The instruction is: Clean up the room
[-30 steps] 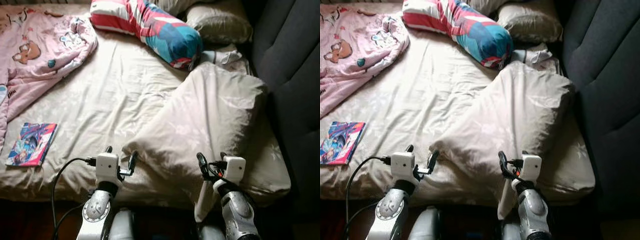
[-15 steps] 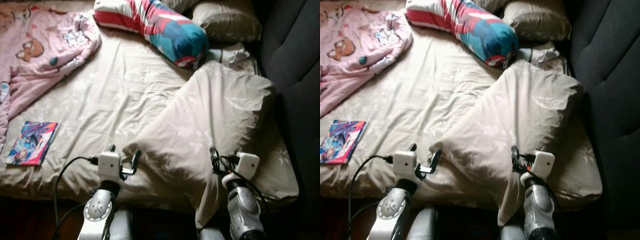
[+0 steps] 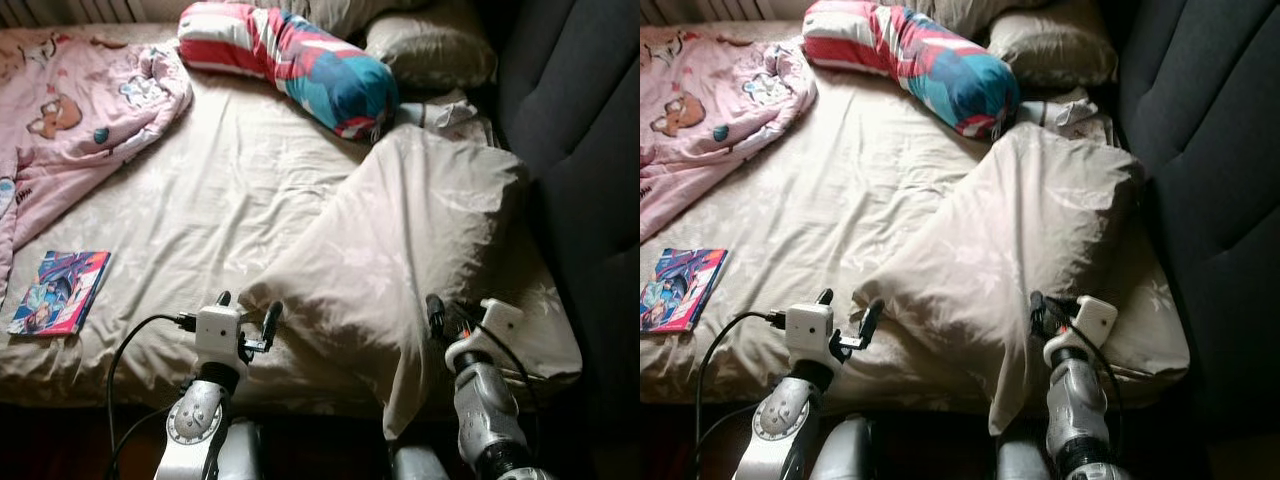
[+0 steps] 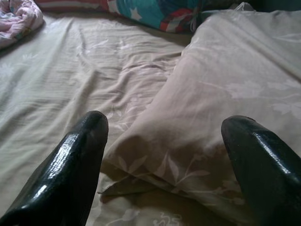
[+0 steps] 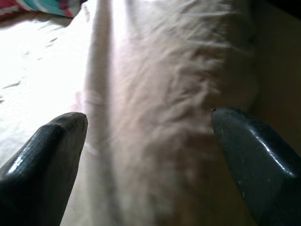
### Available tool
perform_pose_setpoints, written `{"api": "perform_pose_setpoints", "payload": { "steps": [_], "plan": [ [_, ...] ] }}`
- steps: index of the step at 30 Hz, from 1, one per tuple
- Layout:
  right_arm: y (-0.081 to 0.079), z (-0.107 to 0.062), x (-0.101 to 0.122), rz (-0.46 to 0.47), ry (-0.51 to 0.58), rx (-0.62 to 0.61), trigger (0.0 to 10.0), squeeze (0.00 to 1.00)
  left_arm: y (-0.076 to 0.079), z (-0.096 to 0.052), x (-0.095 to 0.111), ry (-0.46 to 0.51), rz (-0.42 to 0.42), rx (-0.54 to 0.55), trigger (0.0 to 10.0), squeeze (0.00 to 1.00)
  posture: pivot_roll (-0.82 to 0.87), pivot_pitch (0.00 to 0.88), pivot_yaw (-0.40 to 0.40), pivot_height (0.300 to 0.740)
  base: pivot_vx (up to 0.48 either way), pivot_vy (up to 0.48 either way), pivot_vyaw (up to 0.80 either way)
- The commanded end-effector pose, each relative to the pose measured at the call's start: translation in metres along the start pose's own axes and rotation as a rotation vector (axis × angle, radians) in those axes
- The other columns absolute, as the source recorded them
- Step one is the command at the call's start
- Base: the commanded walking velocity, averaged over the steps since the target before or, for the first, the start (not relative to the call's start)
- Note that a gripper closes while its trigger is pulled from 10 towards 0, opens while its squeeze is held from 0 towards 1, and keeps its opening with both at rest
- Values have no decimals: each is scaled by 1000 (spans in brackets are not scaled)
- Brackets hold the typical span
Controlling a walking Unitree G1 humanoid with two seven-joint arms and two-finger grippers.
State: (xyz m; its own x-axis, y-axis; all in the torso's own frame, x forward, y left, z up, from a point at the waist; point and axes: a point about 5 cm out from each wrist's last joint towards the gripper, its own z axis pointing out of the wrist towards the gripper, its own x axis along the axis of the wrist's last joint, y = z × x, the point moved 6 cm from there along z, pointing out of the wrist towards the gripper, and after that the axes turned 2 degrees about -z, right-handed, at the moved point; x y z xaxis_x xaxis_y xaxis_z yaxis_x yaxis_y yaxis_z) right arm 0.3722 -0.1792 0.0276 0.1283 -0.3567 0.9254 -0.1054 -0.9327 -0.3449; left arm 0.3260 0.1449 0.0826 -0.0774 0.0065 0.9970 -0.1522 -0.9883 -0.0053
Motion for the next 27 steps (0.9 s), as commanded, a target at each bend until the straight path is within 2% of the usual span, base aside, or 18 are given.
{"api": "perform_pose_setpoints", "payload": {
  "steps": [1,3,4,5,14,16,18,21,24,27],
  "plan": [
    [2,-3,-8,23,-30,-1,10000,1000,-3,-4,-6,-25,6,4,10000,0,-22,232,10,643,0,0,0],
    [1,-1,-10,32,-50,7,10000,1000,-2,-4,-6,-26,7,4,10000,0,-19,232,10,643,0,0,0],
    [2,-1,-10,32,-55,3,10000,522,-2,-4,-6,-26,7,4,10000,0,-19,232,10,643,0,0,0],
    [3,-1,-11,27,-63,-2,10000,0,-2,-4,-6,-27,6,3,10000,0,-19,232,10,643,0,0,0],
    [5,-3,-23,30,-120,-6,10000,0,-2,-5,-7,-33,5,-2,10000,0,-13,229,13,643,0,0,0],
    [3,-4,-32,15,-168,-3,10000,0,-1,-5,-7,-33,6,-5,10000,0,-13,228,14,643,0,0,0],
    [1,-5,-35,39,-180,3,10000,0,-1,-5,-7,-32,7,-7,10000,0,-8,227,15,643,0,0,0],
    [-2,-7,-43,10,-227,16,10000,0,0,-5,-6,-30,8,-11,10000,0,-6,228,15,643,0,0,0],
    [-6,-6,-46,54,-240,33,10000,0,1,-5,-4,-25,11,-15,10000,0,0,234,16,643,0,0,0],
    [-9,-8,-51,58,-268,47,10000,0,2,-6,-3,-24,12,-21,10000,0,7,243,19,643,0,0,0]
  ]
}}
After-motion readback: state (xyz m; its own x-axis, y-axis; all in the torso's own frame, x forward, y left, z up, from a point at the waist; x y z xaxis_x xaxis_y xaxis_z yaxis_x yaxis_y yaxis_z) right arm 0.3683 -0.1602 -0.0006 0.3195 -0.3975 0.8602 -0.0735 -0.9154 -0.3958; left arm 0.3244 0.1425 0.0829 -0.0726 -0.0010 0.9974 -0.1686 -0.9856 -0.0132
